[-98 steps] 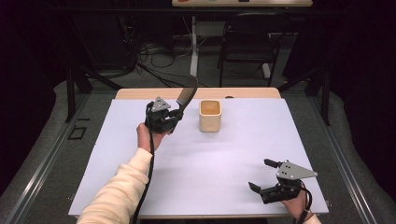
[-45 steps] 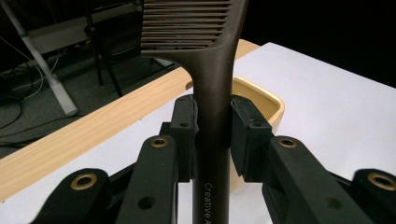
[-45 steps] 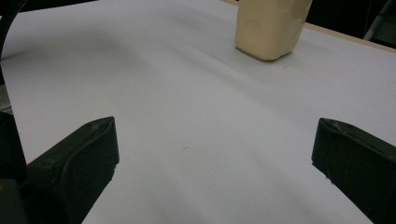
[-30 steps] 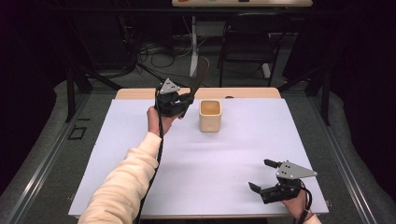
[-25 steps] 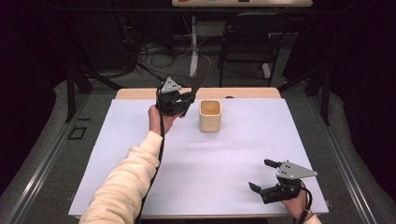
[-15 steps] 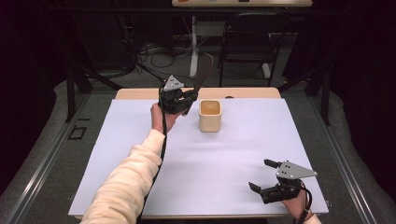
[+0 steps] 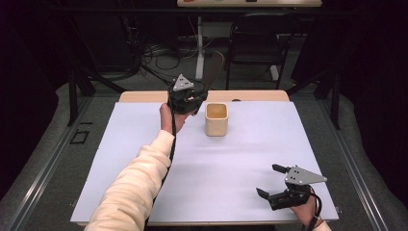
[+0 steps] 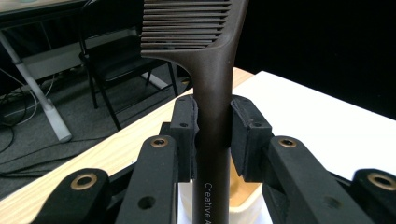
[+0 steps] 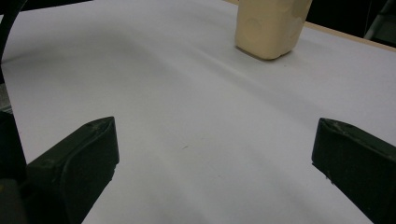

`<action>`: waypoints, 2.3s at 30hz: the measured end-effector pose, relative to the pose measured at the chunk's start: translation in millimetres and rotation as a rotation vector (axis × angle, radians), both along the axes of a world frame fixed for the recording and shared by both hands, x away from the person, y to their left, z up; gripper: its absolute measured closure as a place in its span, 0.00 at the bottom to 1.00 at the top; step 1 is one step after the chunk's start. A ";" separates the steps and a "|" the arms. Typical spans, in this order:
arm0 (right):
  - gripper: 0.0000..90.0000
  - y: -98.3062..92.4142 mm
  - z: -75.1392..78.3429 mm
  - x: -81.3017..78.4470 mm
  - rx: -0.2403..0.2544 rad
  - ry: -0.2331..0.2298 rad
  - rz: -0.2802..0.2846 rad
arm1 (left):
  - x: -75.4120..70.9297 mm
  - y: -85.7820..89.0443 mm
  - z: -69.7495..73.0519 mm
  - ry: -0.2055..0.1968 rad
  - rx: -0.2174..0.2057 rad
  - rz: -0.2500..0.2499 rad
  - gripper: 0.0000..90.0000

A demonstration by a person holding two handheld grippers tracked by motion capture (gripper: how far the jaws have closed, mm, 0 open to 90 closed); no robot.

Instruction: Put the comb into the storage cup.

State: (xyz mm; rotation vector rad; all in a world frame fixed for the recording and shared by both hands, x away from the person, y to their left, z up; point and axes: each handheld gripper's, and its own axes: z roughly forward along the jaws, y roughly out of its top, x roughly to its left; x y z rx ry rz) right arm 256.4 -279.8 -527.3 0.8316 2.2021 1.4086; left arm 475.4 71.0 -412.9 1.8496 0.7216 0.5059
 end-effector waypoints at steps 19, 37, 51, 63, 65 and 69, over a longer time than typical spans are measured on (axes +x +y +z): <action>0.00 0.6 -0.4 0.1 0.002 0.003 -0.002 | 7.3 -16.8 1.7 -0.045 -0.031 -0.007 0.81; 0.00 0.5 -0.3 0.2 0.004 0.003 0.000 | 12.6 -26.6 1.7 -0.063 -0.043 -0.016 0.81; 0.00 -0.1 -0.5 0.9 0.007 0.005 0.001 | 16.4 -34.6 3.7 -0.080 -0.056 -0.030 0.81; 0.00 0.3 -0.3 0.3 0.010 0.005 0.002 | 19.6 -45.8 -0.1 -0.090 -0.063 -0.053 0.81; 0.00 0.1 -0.4 0.4 0.012 0.005 0.003 | 20.0 -46.7 -1.1 -0.093 -0.067 -0.058 0.81; 0.00 0.0 -0.1 0.1 0.008 0.004 0.004 | 21.0 -46.8 -3.6 -0.089 -0.081 -0.055 0.81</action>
